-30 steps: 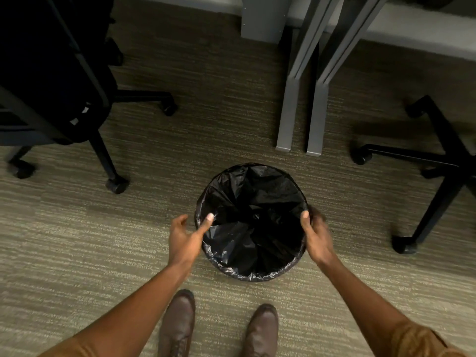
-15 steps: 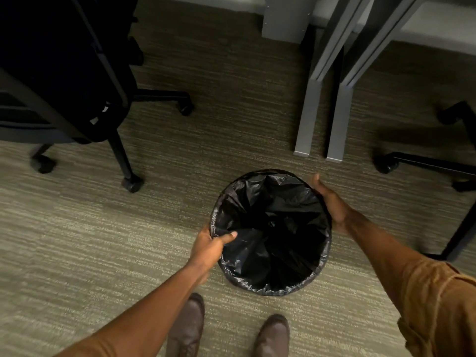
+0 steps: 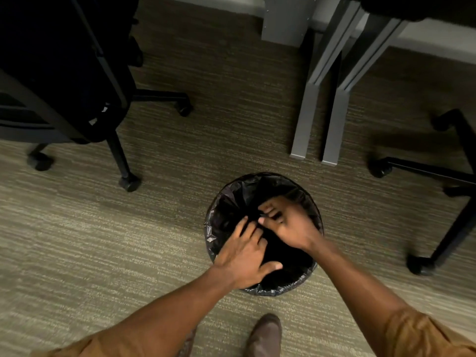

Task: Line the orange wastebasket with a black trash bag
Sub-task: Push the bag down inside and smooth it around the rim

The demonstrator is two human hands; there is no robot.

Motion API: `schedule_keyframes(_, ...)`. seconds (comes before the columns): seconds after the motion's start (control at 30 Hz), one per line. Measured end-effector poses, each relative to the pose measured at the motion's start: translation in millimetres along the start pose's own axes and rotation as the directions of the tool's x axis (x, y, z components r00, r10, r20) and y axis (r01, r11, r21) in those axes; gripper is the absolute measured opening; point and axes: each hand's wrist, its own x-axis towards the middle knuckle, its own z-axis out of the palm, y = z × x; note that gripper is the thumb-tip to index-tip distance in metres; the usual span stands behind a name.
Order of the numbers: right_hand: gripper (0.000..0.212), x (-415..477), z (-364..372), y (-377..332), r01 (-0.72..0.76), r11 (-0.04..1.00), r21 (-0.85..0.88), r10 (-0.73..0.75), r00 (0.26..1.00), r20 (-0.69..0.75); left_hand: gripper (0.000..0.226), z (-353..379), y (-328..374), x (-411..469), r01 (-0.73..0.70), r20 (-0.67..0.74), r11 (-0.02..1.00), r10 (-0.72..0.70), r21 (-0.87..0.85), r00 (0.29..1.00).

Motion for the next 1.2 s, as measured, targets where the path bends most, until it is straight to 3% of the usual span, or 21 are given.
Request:
schedule_keyframes(0.1, 0.036, 15.6, 20.8, -1.1, -0.146, 0.988, -0.047, 0.153, 0.959, 0.240, 0.114, 11.4, 1.1, 10.9, 0.064, 0.248, 0.997, -0.073, 0.045, 0.966)
schedule_keyframes(0.2, 0.046, 35.5, 31.0, -3.3, -0.173, 0.973, -0.153, 0.217, 0.912, 0.347, 0.127, 20.8, -3.0, 14.3, 0.136, 0.425, 0.991, -0.121, -0.005, 0.897)
schedule_keyframes(0.33, 0.062, 59.0, 32.3, -0.7, -0.186, 0.920, -0.346, 0.313, 0.880, 0.358, 0.136, 23.4, -7.6, 7.2, 0.133, 0.573, 0.991, -0.093, -0.028, 0.814)
schedule_keyframes(0.5, 0.090, 67.8, 21.0, 0.8, -0.182, 0.889, -0.421, 0.334, 0.885, 0.323, 0.131, 20.1, -6.2, -1.0, 0.060, 0.592, 0.998, -0.065, 0.027, 0.803)
schedule_keyframes(0.57, 0.092, 64.1, 16.1, -3.8, -0.166, 0.898, -0.408, 0.312, 0.893, 0.323, 0.128, 15.6, -4.1, -0.3, 0.060, 0.563, 0.998, -0.070, 0.036, 0.824)
schedule_keyframes(0.63, 0.083, 54.0, 11.4, -12.1, -0.152, 0.913, -0.378, 0.274, 0.916, 0.294, 0.119, 7.7, -1.3, 1.3, 0.066, 0.449, 0.996, -0.087, 0.062, 0.889)
schedule_keyframes(0.73, 0.061, 24.2, 7.9, -22.4, -0.159, 0.947, -0.278, 0.199, 0.972, 0.125, 0.079, -7.2, 0.2, 0.7, 0.137, 0.155, 0.986, -0.151, 0.095, 0.976)
schedule_keyframes(0.8, 0.046, -4.4, 9.1, -25.0, -0.193, 0.960, -0.204, 0.188, 0.981, -0.044, 0.054, -15.9, -4.8, -2.2, 0.237, -0.013, 0.968, -0.237, 0.085, 0.971)
schedule_keyframes(0.9, 0.034, -48.9, 19.5, -24.7, -0.244, 0.935, -0.257, 0.216, 0.967, -0.133, 0.069, -28.6, -18.9, -8.9, 0.441, -0.120, 0.897, -0.436, 0.022, 0.892)
schedule_keyframes(1.0, 0.045, -80.2, 43.0, -17.4, -0.193, 0.819, -0.540, 0.209, 0.977, -0.032, 0.080, -31.6, -33.0, -12.1, 0.575, -0.143, 0.815, -0.579, -0.075, 0.803)
schedule_keyframes(1.2, 0.058, -96.3, 71.1, 0.9, -0.072, 0.571, -0.818, 0.396, 0.897, 0.197, 0.094, -22.4, -44.0, -13.2, 0.502, -0.098, 0.788, -0.566, -0.357, 0.819)
